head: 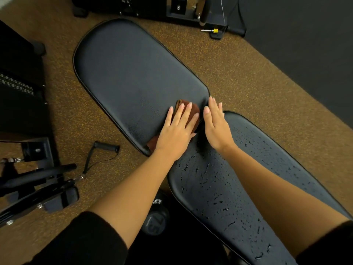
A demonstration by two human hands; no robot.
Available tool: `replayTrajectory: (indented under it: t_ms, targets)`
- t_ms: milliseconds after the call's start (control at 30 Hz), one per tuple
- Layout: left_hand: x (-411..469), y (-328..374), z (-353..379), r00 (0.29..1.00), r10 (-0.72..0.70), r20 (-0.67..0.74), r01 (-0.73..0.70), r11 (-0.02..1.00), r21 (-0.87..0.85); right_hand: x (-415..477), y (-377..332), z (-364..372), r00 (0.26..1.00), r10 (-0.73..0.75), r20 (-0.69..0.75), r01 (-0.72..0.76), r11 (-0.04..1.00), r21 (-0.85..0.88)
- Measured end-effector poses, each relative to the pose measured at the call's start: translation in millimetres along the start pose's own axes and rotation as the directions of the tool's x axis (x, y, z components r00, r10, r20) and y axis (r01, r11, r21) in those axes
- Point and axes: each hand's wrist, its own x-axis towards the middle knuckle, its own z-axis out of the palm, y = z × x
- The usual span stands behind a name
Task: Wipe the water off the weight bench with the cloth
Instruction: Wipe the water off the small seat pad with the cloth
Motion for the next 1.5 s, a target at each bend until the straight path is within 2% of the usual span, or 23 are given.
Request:
replayTrajectory:
  t_ms: [133, 300, 467, 633, 733, 1033, 1400, 1500]
  targets:
    - [13, 2, -4, 1.000, 0.007, 0.027, -0.006, 1.000, -0.007, -10, 7, -2, 0.994, 0.069, -0.084, -0.062, 0.995, 0.080]
    - [25, 3, -8, 1.000, -0.002, 0.027, 0.002, 1.000, 0.012, -25, 13, 7, 0.991, 0.080, -0.105, -0.068, 0.991, 0.116]
    - [45, 5, -15, 0.995, -0.011, 0.101, 0.012, 1.000, -0.009, -35, 18, 11, 0.991, 0.088, -0.099, -0.073, 0.987, 0.140]
    - [38, 16, -8, 0.997, -0.070, 0.022, 0.070, 0.998, 0.010, -38, 23, 9, 0.984, 0.134, -0.117, -0.113, 0.980, 0.167]
    - [25, 15, -3, 0.999, -0.049, -0.016, 0.050, 0.997, 0.058, -36, 21, 7, 0.981, 0.133, -0.140, -0.109, 0.979, 0.171]
    - [-38, -12, -3, 0.999, 0.020, 0.046, -0.024, 0.997, 0.077, -28, 3, 11, 0.990, 0.095, -0.101, -0.074, 0.978, 0.195]
    - [-100, -48, -15, 0.982, -0.077, 0.171, 0.047, 0.983, 0.176, -43, -5, 26, 0.998, 0.061, -0.024, -0.054, 0.974, 0.220]
    - [-112, -49, -20, 0.977, -0.130, 0.166, 0.117, 0.989, 0.087, -52, -6, 31, 0.999, 0.035, 0.038, -0.042, 0.979, 0.198]
